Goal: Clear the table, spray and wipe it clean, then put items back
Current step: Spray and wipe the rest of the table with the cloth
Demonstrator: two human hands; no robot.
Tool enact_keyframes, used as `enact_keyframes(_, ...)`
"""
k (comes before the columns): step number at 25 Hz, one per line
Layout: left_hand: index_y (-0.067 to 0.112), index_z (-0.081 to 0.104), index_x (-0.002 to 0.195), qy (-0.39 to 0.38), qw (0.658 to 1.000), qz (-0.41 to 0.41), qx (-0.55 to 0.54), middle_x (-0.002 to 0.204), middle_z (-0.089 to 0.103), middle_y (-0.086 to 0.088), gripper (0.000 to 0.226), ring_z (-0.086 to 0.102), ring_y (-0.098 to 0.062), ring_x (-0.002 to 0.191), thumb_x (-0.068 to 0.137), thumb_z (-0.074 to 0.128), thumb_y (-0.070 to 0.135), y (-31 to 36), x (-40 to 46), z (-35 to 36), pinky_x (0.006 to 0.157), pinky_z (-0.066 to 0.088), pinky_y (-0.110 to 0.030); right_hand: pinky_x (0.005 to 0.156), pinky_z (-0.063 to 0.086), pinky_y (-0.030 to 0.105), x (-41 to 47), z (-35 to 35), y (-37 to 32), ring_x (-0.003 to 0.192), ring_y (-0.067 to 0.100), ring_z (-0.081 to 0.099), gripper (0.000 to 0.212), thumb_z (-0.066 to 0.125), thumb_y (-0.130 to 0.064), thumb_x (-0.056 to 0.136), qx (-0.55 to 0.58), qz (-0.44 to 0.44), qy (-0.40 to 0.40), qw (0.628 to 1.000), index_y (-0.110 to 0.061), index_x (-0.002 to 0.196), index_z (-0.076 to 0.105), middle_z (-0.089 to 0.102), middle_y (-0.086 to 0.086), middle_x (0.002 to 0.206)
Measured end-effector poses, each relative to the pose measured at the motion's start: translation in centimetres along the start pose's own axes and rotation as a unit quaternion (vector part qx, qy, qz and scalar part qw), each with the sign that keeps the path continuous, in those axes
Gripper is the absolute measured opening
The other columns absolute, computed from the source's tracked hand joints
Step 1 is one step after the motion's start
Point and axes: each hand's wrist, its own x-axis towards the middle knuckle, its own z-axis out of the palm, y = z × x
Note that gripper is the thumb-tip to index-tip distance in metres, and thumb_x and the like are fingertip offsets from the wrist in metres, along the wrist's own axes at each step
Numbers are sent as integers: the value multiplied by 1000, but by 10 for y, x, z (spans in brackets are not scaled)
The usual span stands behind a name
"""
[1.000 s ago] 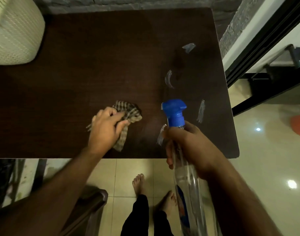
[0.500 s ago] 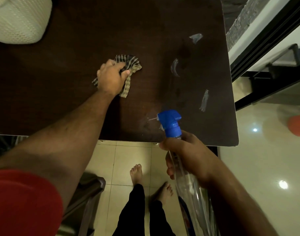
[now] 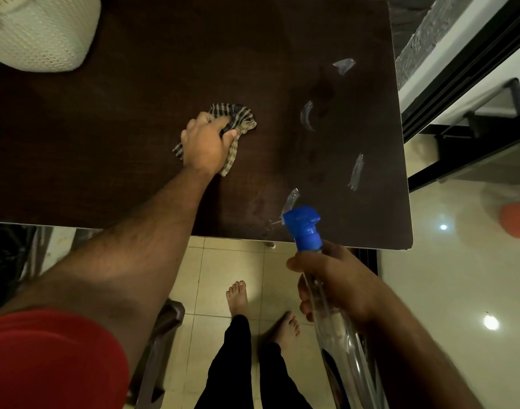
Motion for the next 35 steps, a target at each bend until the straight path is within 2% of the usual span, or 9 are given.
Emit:
enact_keyframes(7, 23, 61, 121, -2, 1000, 20, -8, 111, 54, -5, 35, 48, -27, 105, 92, 52, 42, 16, -28, 4, 90, 34, -39, 58, 50, 39, 9, -14, -12, 53, 25, 56, 21, 61, -17, 87, 28, -34, 43, 998, -16, 105, 51, 56, 10, 64)
enact_keyframes(13, 28, 62, 118, -135, 961, 241, -16, 100, 49, 5, 35, 44, -17, 94, 91, 48, 46, 11, -147, -17, 77, 32, -34, 54, 51, 34, 18, -22, -44, 56, 21, 56, 12, 56, -20, 90, 26, -109, 40, 993, -18, 101, 53, 57, 7, 72)
enact_keyframes(16, 23, 64, 117, -90, 978, 187, -6, 98, 51, 0, 40, 49, -24, 93, 89, 48, 46, -18, -122, -24, 77, 34, -36, 54, 51, 36, 16, -27, -42, 53, 22, 56, 12, 57, -18, 88, 23, -118, 41, 992, -16, 99, 52, 56, 8, 67)
enact_keyframes(20, 25, 61, 121, -72, 995, 69, 10, 110, 54, -5, 36, 48, -28, 105, 91, 54, 43, 46, -31, 0, 88, 35, -38, 55, 52, 36, 16, -25, -36, 55, 22, 57, 15, 58, -19, 88, 9, -112, 46, 993, -17, 102, 52, 58, 7, 70)
enact_keyframes(23, 31, 59, 121, -133, 980, 149, -12, 108, 50, 2, 35, 45, -20, 102, 92, 47, 46, 61, -92, 3, 86, 33, -36, 55, 52, 35, 13, -25, -36, 55, 21, 57, 14, 57, -20, 89, 15, -108, 32, 993, -19, 102, 52, 58, 7, 70)
enact_keyframes(26, 28, 63, 118, -152, 958, 243, -24, 101, 51, 4, 43, 46, -18, 94, 89, 37, 49, 10, -162, -27, 78, 36, -36, 57, 51, 37, 9, -31, -33, 54, 23, 56, 13, 56, -18, 89, 28, -112, 40, 992, -16, 101, 51, 57, 8, 68)
enact_keyframes(31, 20, 65, 116, -65, 993, 96, 21, 106, 56, -8, 35, 51, -32, 103, 89, 58, 41, 5, -42, -10, 87, 38, -40, 54, 53, 35, 18, -34, -29, 55, 21, 57, 18, 57, -20, 89, 25, -112, 45, 992, -15, 105, 51, 57, 8, 73)
enact_keyframes(33, 23, 66, 113, -77, 991, 111, 0, 107, 57, -6, 30, 51, -29, 103, 89, 58, 39, 42, -55, 2, 86, 36, -38, 54, 53, 36, 21, -31, -34, 54, 21, 57, 17, 57, -20, 89, 19, -119, 42, 992, -16, 104, 51, 57, 9, 75)
enact_keyframes(35, 26, 65, 112, -141, 972, 189, -19, 105, 55, -1, 28, 49, -24, 100, 90, 53, 39, 59, -113, 2, 84, 35, -37, 54, 52, 36, 19, -30, -40, 53, 19, 57, 14, 56, -21, 90, 22, -122, 32, 992, -17, 102, 51, 58, 7, 73)
